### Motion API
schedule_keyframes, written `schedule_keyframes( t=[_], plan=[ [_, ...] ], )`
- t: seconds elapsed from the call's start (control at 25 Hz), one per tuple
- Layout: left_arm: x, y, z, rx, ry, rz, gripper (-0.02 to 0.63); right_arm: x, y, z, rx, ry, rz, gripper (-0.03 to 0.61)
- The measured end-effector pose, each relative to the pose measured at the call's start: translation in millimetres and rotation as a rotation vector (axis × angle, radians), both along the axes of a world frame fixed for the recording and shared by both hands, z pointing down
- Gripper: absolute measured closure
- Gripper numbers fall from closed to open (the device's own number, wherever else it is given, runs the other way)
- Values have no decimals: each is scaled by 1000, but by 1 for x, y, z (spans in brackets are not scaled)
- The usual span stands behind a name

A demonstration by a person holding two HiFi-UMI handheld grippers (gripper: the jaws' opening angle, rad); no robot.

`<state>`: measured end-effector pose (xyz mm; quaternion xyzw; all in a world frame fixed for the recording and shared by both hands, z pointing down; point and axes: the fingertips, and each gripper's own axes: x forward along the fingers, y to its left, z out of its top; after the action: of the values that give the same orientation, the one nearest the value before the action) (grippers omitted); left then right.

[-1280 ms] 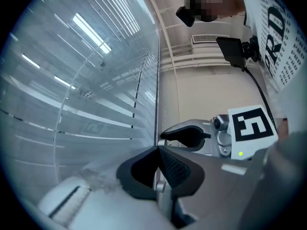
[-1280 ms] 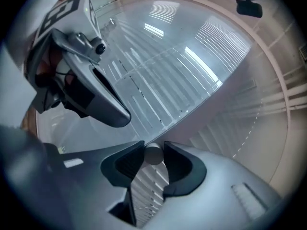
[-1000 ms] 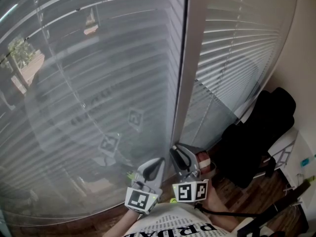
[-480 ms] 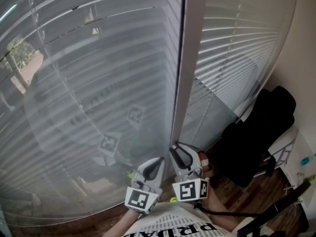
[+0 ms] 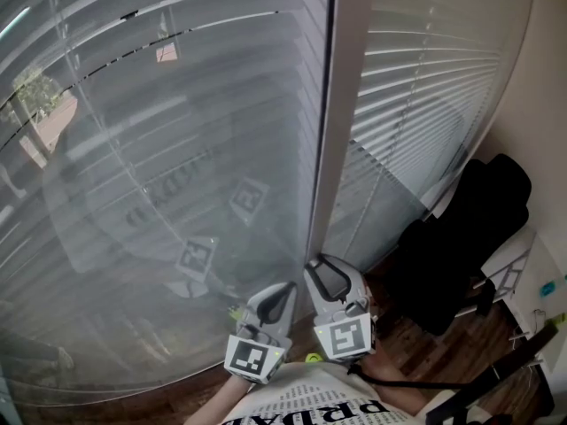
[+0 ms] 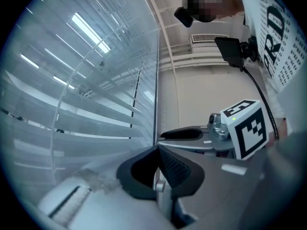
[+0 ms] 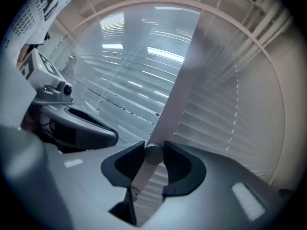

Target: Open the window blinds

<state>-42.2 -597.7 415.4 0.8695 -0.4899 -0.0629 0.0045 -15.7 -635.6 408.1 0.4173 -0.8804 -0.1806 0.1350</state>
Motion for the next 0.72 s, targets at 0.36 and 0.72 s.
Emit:
schedule_keyframes(
  t=[0.36,0.72],
  plan=[
    [0,0,0,-1,-1,5,606,1,-3,-1,-68,-123,-3,445],
    [0,0,-2,3,3,5,606,7,-7,2,-213,-323,0,445]
  ],
)
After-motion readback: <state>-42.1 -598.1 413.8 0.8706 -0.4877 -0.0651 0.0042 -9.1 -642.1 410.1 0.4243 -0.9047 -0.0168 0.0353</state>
